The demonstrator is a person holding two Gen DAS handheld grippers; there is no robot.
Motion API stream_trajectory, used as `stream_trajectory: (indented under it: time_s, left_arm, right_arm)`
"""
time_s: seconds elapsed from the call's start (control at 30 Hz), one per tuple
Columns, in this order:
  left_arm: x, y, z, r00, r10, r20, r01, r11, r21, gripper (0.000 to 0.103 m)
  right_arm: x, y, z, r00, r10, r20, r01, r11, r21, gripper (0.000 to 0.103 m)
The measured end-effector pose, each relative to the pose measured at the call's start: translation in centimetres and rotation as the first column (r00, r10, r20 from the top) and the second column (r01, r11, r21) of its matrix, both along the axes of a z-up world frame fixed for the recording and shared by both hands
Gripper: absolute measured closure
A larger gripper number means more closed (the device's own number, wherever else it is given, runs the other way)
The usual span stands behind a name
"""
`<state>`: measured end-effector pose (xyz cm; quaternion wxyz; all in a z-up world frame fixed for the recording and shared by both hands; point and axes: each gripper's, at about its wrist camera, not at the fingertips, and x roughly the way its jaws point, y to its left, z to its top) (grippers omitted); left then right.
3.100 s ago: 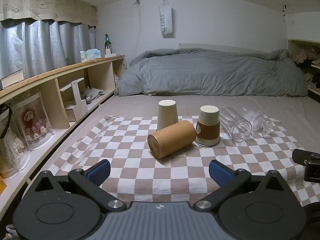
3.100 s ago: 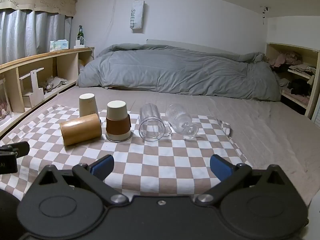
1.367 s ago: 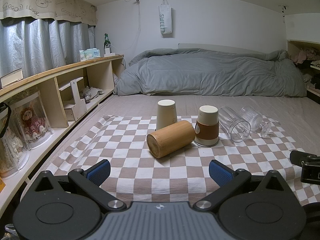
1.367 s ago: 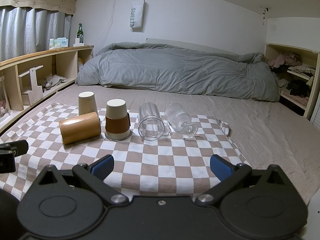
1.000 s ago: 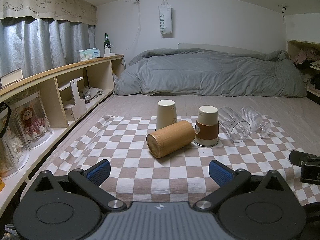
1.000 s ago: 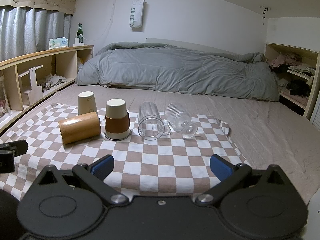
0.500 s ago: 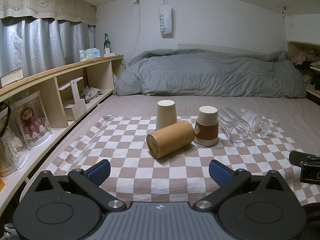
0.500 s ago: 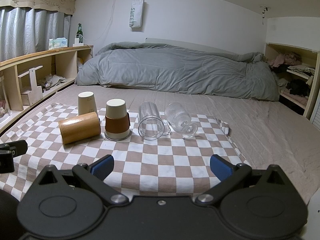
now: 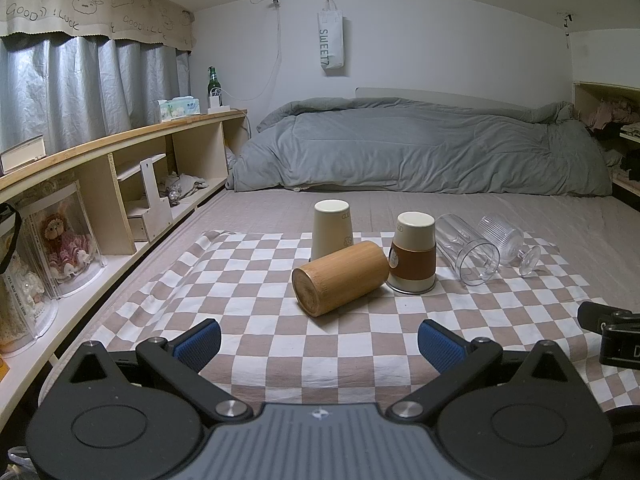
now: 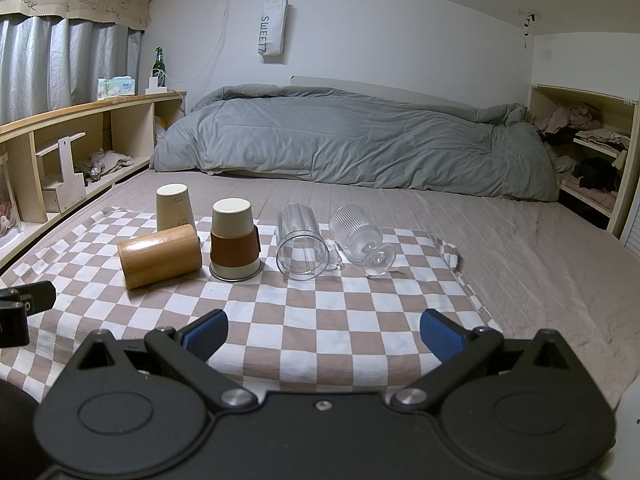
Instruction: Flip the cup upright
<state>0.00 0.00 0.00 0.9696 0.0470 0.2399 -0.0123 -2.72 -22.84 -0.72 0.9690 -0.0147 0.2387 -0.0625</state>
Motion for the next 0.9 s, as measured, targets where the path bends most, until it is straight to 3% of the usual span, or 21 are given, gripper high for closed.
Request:
stream_trajectory:
  time_s: [0.9]
  left_arm:
    - [-0.02,-0.13,0.0,1.0,-0.003,-0.002,0.003,1.0,0.002,0.0]
  right_arm:
    - [-0.2,-0.45,0.23,1.0,0.022,0.005,-0.023,0.999,0.032,0.0]
